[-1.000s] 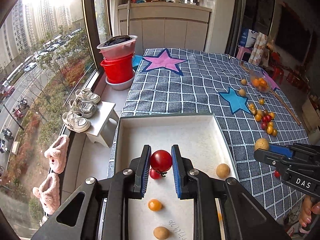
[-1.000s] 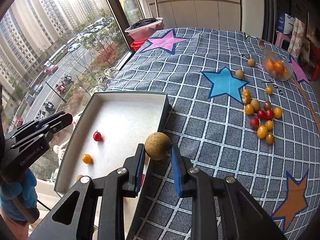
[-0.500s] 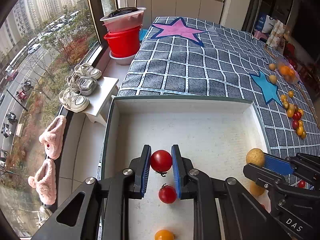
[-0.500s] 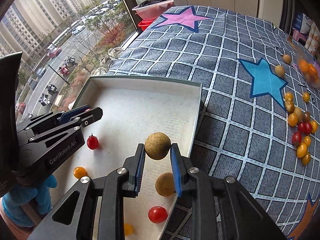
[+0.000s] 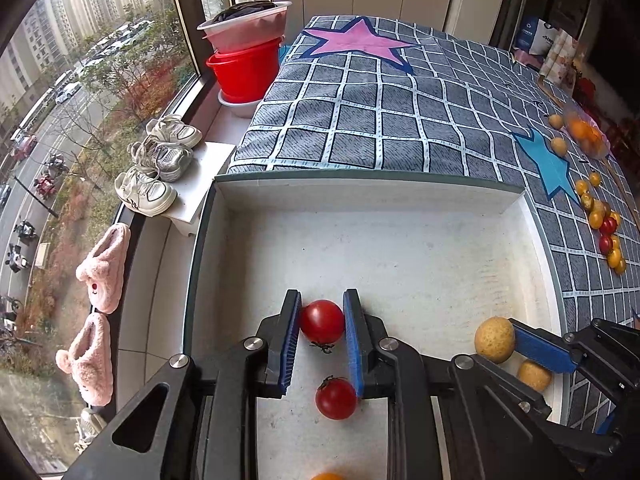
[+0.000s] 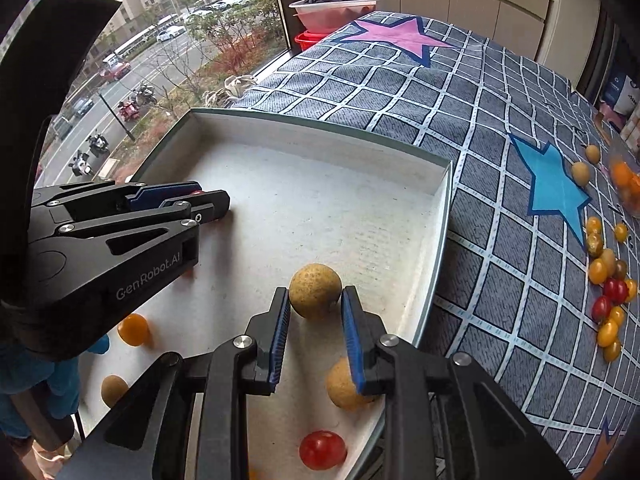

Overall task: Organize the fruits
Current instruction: 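Lower both fruits into the white tray and open both tools, then move both tools back over the fruit on the cloth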

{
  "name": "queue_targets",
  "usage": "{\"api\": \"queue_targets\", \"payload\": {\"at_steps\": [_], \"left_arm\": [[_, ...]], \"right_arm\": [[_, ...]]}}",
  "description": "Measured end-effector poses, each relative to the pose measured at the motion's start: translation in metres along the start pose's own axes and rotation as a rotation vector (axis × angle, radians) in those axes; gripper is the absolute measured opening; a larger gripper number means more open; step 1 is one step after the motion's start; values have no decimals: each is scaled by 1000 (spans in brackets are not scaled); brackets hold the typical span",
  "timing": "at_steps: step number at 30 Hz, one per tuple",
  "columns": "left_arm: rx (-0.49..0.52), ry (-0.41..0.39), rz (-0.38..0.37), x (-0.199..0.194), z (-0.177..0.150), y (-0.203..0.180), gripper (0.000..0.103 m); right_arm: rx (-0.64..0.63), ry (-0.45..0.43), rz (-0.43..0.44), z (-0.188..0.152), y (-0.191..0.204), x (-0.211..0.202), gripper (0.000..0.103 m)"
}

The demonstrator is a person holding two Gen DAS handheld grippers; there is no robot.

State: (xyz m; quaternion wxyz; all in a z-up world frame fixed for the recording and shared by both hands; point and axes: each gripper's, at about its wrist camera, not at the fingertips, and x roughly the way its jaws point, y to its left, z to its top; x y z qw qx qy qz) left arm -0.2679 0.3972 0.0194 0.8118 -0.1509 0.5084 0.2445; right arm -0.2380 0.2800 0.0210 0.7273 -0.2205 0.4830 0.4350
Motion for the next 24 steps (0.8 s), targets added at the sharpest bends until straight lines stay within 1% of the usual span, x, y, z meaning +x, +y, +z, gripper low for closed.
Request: {"api": "queue_targets", "payload": {"at_steps": [3, 4, 6, 7, 9, 11, 13, 14, 16, 17, 18, 19, 20, 21, 24], "left_arm": [[3, 5, 6, 0, 1, -1, 23], [6, 6, 9, 0, 1, -2, 23], [9, 10, 9, 0, 1, -2, 23], [8, 12, 7, 0, 1, -2, 23], [0, 15, 4, -1, 0, 0, 23], [-4, 19, 4, -1, -1, 2, 23], [-6, 23, 1, -1, -1, 3, 23], [-6, 24, -2, -1, -1, 3, 23], [-7, 22, -6, -2, -2, 3, 23], [-10, 21, -9, -3, -2, 3, 30], [-15, 17, -14, -4, -2, 4, 64], [-27, -4, -17, -7, -3, 5, 81], [-38, -46, -28, -13, -4, 6, 90], [-40, -71, -37, -19, -4, 6, 90], [-26, -64, -41, -24, -3, 3, 90]], "right_arm": [[-5, -1, 20, -2, 2, -2, 41], [-7, -1, 17, -3, 4, -3, 43], [-14, -5, 13, -5, 5, -6, 50], [-16, -8, 11, -7, 6, -9, 52], [-19, -14, 11, -11, 6, -15, 60], [-20, -23, 16, -13, 6, -21, 61], [-19, -30, 14, -15, 5, -27, 66], [-17, -36, 14, -16, 5, -30, 71], [-14, -48, 17, -20, 4, -38, 72], [-12, -53, 18, -20, 3, -42, 72], [-10, -56, 18, -20, 2, -44, 72], [-7, -60, 17, -22, 2, -47, 72], [-5, -64, 19, -22, 1, -50, 73], [-2, -71, 19, -23, 0, -54, 73], [5, -77, 17, -27, -4, -61, 73]]}}
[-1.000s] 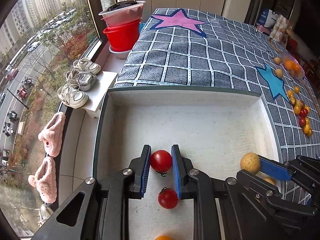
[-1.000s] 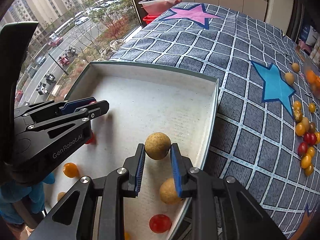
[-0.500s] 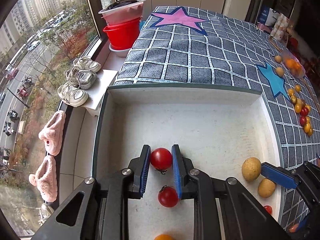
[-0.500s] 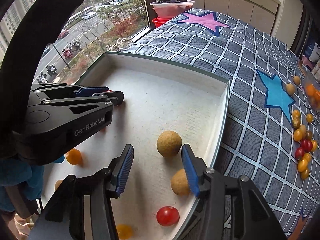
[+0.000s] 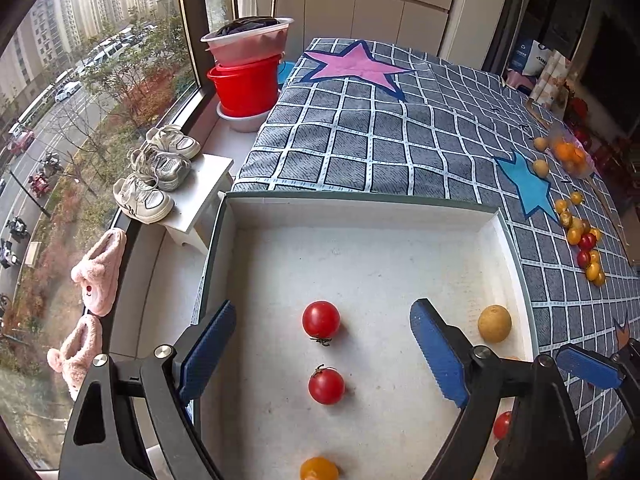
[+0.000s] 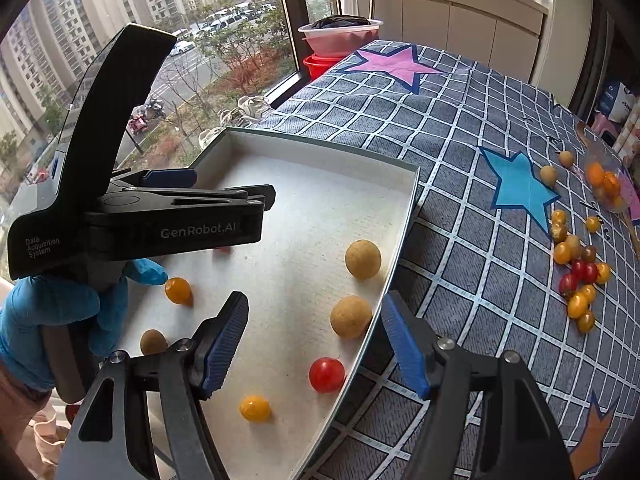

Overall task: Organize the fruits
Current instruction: 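Move both tools back over the fruit on the cloth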

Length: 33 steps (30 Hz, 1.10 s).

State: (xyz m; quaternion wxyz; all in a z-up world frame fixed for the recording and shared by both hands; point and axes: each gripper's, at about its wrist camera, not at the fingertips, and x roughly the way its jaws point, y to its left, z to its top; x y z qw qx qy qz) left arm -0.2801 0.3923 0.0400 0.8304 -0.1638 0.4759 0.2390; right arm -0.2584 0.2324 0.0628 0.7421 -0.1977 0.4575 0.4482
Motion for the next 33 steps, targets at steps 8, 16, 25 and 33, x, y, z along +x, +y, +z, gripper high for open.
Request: {"api": "queue_targets", "payload": {"at_steps": [8, 16, 25, 33], "left_arm": [[59, -14, 17, -22, -7, -21, 90], [153, -62, -17, -51, -20, -69, 90], [296, -67, -95, -69, -46, -152, 90], [374, -28, -147, -58, -79, -217, 90]], "right_arm": [[51, -22, -17, -20, -25, -22, 76], [181, -14, -67, -57, -81, -43, 76], [388, -1, -148, -115, -167, -69, 76], [502, -36, -194, -135, -216, -81, 76]]}}
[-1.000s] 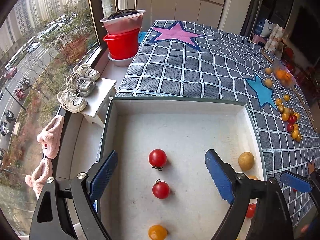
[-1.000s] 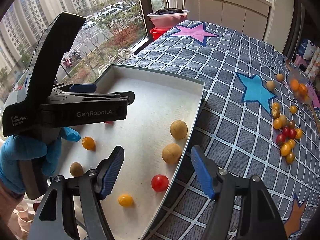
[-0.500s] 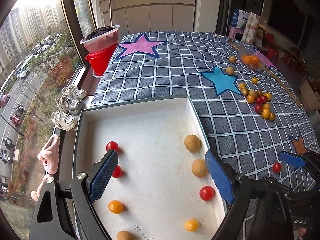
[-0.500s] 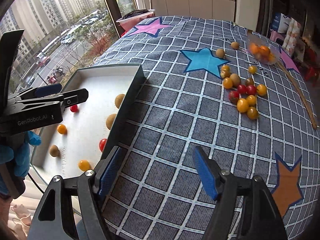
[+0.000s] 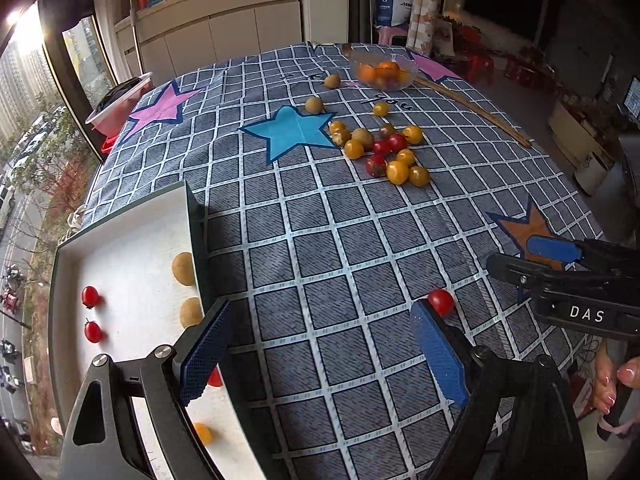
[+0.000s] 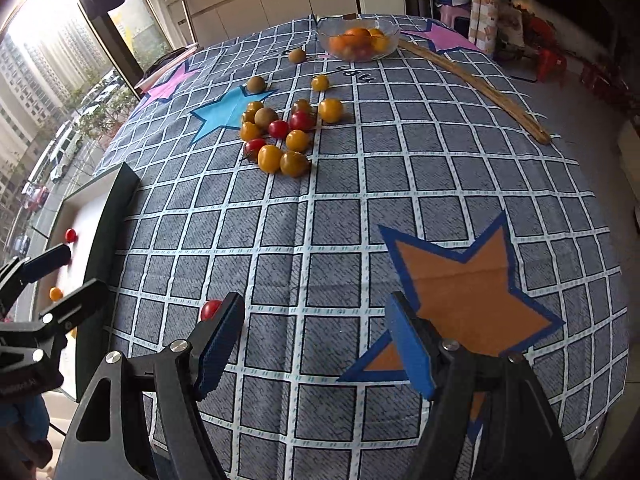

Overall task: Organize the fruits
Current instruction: 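Move both tools back over the fruit on the cloth, then grasp a red cherry tomato with the left tool while the right grasps a yellow one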

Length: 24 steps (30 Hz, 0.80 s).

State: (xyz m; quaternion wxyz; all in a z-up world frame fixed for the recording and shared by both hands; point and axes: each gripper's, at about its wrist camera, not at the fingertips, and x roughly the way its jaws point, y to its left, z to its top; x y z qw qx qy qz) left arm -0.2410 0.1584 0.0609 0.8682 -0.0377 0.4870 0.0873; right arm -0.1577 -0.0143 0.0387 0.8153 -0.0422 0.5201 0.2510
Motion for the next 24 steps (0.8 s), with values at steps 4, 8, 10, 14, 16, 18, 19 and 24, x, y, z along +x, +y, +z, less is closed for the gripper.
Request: {"api": "queue_targets", "payload": {"at_steps": [4, 8, 10, 14, 16, 18, 19, 24], "left_arm": [[8, 5, -7, 12, -5, -21, 90], [11, 5, -15, 24, -6, -37, 90], [14, 4, -15, 28, -5, -44, 90], [22, 2, -15, 35, -3, -55, 89], [24, 3, -13, 38, -2, -58, 89], [22, 7, -15, 41, -2, -61, 79], [24, 16, -16, 44, -2, -63, 76], [21, 39, -33, 54, -7, -67, 75]], "right_arm": [[14, -11, 9, 9, -7, 7, 76], [-4, -28, 21, 24, -5, 15, 76], [-28, -35, 22, 32, -1, 20, 75], [-73, -39, 21, 46, 7, 34, 69], [-84, -31, 27, 52, 10, 43, 65], [-99, -24, 34, 57, 13, 51, 61], [-111, -22, 32, 59, 15, 54, 61], [-177, -36, -1, 66, 26, 66, 56]]}}
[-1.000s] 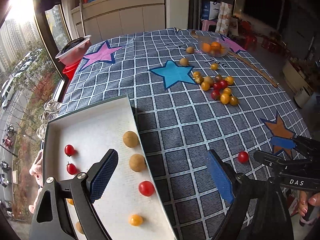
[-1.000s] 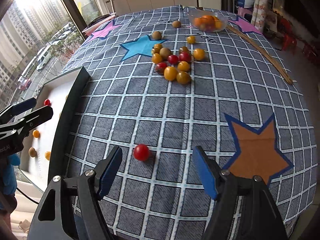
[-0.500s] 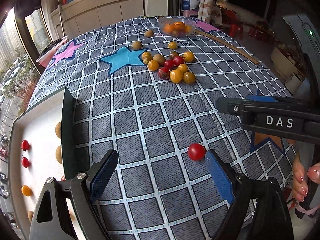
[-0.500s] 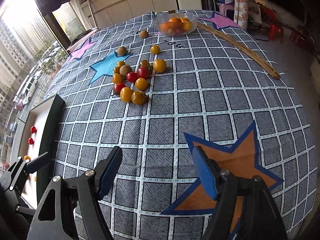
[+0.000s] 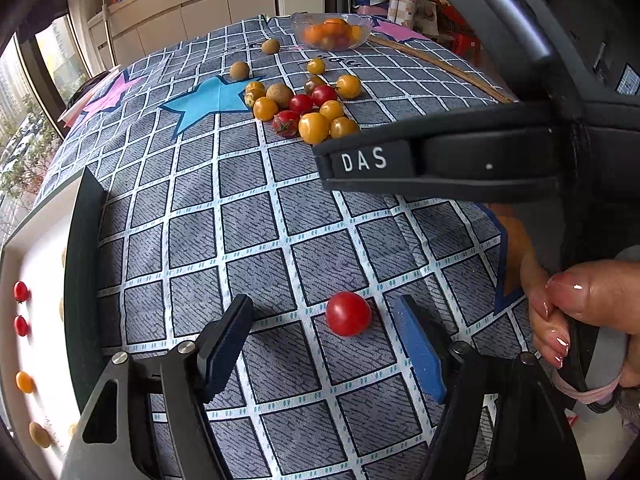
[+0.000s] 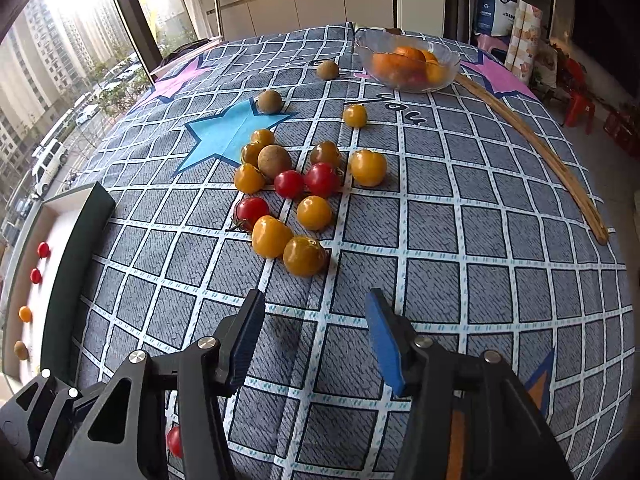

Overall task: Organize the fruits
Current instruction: 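Grasp a red cherry tomato with the left tool while the right grasps a yellow one, then carry both tomatoes over the white tray with both tools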

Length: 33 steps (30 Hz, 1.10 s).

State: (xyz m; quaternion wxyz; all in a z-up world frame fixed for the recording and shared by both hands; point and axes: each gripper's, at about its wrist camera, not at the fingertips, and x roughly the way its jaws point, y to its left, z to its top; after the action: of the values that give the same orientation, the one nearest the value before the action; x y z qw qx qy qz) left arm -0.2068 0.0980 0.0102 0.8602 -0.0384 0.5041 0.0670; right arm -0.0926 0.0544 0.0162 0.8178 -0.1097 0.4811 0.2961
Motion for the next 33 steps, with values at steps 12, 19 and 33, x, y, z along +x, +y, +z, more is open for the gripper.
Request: {"api": "queue_targets", "payload": {"at_steps": [12, 19, 33], "left_arm": [[-35, -17, -24, 0, 7, 4, 20], [-84, -8, -82, -4, 0, 19, 20], [-108, -1, -90, -19, -25, 28, 20]], "right_arm": [[11, -26, 6, 10, 3, 7, 24], [91, -5, 80, -8, -10, -9, 24], [150, -5, 131, -61, -4, -49, 24]]}}
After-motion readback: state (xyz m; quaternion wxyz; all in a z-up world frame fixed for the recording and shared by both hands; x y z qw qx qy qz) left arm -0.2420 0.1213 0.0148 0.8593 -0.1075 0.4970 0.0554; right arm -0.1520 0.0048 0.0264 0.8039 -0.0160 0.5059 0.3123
